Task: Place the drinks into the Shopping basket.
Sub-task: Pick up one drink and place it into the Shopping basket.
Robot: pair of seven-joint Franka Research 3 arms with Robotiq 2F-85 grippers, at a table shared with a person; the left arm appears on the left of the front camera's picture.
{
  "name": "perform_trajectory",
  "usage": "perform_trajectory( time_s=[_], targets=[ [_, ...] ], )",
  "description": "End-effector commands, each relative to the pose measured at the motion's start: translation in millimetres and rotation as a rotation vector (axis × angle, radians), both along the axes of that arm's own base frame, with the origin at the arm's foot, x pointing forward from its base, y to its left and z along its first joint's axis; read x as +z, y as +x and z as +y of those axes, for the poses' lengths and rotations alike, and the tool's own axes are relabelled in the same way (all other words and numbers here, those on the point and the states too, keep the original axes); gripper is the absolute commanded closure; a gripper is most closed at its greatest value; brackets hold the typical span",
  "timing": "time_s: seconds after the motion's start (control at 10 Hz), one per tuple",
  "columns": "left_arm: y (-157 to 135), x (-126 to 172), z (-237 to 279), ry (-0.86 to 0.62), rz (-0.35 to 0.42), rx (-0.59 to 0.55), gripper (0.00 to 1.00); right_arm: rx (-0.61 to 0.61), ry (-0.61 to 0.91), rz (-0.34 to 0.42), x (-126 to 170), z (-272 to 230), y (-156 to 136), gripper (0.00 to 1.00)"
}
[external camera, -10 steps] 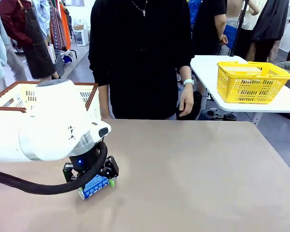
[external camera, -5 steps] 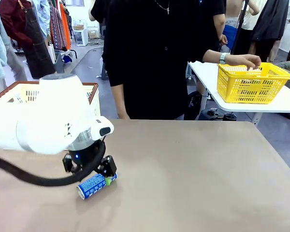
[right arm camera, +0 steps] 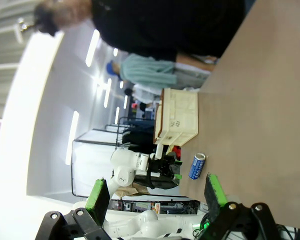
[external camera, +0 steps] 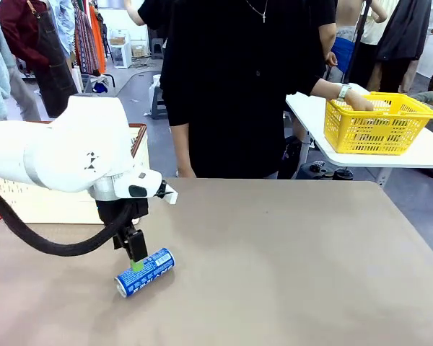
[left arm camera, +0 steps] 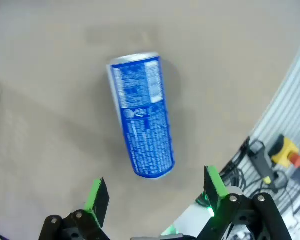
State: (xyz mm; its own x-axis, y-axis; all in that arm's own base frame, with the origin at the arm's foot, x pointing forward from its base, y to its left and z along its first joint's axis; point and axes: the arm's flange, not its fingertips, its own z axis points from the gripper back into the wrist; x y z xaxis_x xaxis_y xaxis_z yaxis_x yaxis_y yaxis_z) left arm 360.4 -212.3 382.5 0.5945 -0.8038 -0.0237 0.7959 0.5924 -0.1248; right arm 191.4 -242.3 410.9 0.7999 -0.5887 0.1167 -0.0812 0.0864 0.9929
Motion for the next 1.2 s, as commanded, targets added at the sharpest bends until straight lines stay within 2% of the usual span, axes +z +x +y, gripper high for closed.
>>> perform_trajectory(
  time_s=[0.0, 0.3, 0.6, 0.7, 0.9, 1.1],
  targets=[
    [-6.5, 0.2, 2.1, -0.04, 0.054, -0.089, 0.0, -0.01, 0.004, -0.036, 4.0, -0.6, 3.3, 0.0],
    [-5.1, -10.7, -7.5, -0.11, -0.012, -0.09, 0.0, -0.01, 0.004, -0.036, 4.0, -0.6, 3.3, 0.0],
    [5.3, -44.3, -12.2, -0.125, -0.01, -0.04, 0.0, -0.01, 0.004, -0.036, 4.0, -0.6, 3.3, 0.0],
    [7.6, -56.9, -18.5, -0.136, -0.055, -0.056, 0.0, -0.01, 0.004, -0.036, 4.0, -0.6, 3.3, 0.0],
    [8.8, -72.3, -29.0, -0.096, -0.077, -0.055, 0.0, -0.01, 0.004, -0.036, 4.0, -0.6, 3.3, 0.0],
    [13.2, -81.4, -36.6, -0.082, -0.065, -0.056, 0.0, -0.01, 0.004, -0.036, 4.0, -0.6, 3.3, 0.0]
  ],
)
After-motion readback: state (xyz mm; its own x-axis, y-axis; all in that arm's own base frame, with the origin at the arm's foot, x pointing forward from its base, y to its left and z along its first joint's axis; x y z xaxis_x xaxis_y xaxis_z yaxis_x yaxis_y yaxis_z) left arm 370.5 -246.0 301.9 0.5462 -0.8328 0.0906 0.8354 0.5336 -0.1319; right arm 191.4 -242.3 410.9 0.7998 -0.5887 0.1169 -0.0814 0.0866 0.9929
